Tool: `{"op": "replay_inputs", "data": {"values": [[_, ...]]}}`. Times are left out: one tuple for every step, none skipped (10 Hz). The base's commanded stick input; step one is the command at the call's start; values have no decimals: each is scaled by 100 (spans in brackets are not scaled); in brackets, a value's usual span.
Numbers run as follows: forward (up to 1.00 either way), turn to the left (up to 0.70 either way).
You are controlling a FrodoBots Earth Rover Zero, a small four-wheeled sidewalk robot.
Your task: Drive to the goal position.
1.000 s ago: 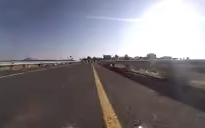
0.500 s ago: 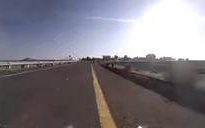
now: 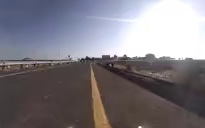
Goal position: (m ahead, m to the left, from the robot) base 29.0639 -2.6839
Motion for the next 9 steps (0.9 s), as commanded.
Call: {"op": "replay_inputs", "data": {"values": [[70,0],[70,0],[70,0],[70,0],[70,0],[70,0],[70,0],[70,0],[70,0]]}}
